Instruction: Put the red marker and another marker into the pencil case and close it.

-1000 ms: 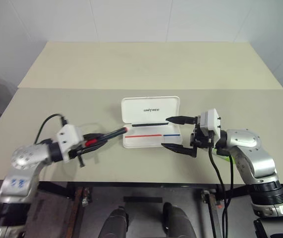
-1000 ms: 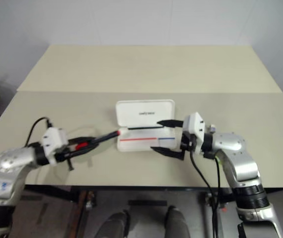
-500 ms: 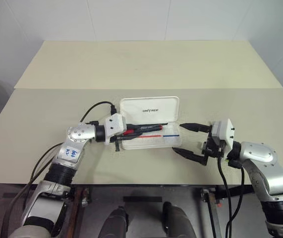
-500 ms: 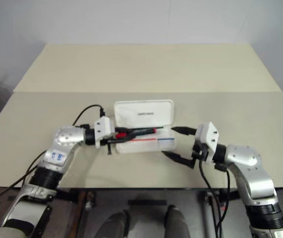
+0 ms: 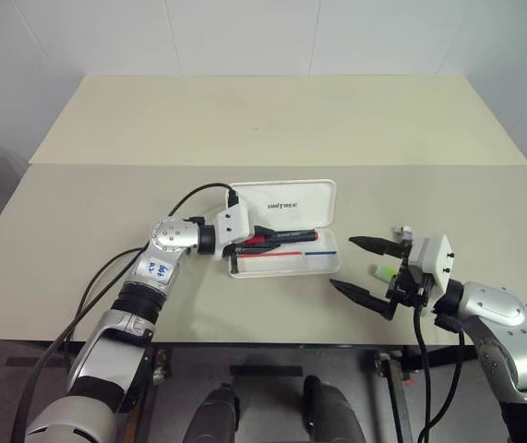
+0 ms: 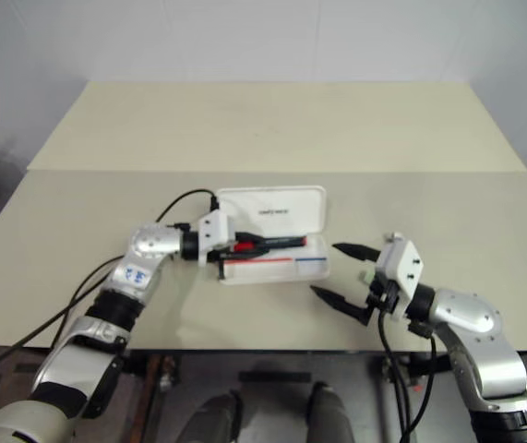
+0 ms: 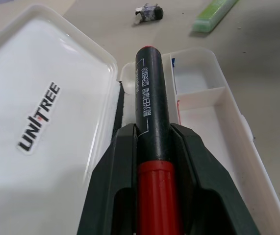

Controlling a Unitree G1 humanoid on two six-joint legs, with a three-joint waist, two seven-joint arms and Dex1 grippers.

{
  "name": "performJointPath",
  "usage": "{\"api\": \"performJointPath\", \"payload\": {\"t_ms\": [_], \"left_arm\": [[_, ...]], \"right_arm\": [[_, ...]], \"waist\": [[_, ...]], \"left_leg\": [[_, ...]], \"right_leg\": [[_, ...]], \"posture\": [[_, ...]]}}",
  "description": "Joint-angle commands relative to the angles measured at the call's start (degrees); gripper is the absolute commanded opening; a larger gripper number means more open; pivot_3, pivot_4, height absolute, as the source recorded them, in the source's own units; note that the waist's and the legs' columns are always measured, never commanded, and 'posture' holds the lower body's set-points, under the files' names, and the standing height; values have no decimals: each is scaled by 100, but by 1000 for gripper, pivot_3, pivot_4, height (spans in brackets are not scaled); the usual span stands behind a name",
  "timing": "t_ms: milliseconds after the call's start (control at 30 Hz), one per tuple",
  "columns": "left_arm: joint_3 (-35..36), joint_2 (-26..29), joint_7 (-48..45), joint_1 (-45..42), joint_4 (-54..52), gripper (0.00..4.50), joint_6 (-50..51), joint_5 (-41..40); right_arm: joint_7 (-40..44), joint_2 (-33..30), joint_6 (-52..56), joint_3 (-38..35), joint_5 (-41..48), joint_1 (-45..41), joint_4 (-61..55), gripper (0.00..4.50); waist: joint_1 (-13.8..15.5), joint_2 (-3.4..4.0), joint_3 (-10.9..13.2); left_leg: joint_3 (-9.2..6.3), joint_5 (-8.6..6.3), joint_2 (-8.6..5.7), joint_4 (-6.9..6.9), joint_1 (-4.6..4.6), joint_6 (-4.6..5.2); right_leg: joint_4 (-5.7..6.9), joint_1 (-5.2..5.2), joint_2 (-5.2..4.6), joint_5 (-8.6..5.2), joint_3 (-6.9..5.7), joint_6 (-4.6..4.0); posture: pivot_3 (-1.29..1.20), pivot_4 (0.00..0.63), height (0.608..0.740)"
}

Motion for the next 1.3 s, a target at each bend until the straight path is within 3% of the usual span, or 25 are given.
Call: {"api": "performJointPath", "payload": {"t_ms": [33,333,600,900,1033,1300], "left_arm": [[-17,-58,79,-172,116,1381,-122,138],[118,-205,89,-220,46,4440,-154,34],[209,-115,-357,296,-1263,4478,412,-595],[238,223,-751,825,-2428,4478,939,-1067],[410,783,-1072,1167,-2942,4478,1173,-1315],[717,1697,-1656,1646,-3174,4478,1323,-1620]], "right_arm": [[-100,2,-120,-225,112,79,-237,4500],[-146,-6,-212,-256,120,202,-268,4500],[6,-130,-236,-360,217,134,-55,4500],[676,-1093,191,-1237,527,196,988,4500],[1025,-1455,42,-1471,319,268,2021,4500],[1263,-1444,41,-1144,42,357,2368,4500]], "waist": [[1,0,0],[-2,0,0],[-11,0,0],[4,0,0],[-20,1,1],[-125,4,3]], "left_leg": [[0,0,0,1,0,0],[0,0,0,3,3,0],[3,0,0,1,3,0],[8,-1,0,7,11,2],[12,-1,0,5,16,3],[20,-2,7,11,18,5]], "right_leg": [[-1,0,0,0,1,1],[-2,1,1,0,3,1],[5,1,2,2,8,3],[-3,9,2,2,15,3],[-3,10,3,2,22,2],[-3,11,10,-1,32,-3]], "posture": [[0,150,740],[0,150,740],[0,150,740],[0,150,740],[0,150,740],[0,150,740]]}}
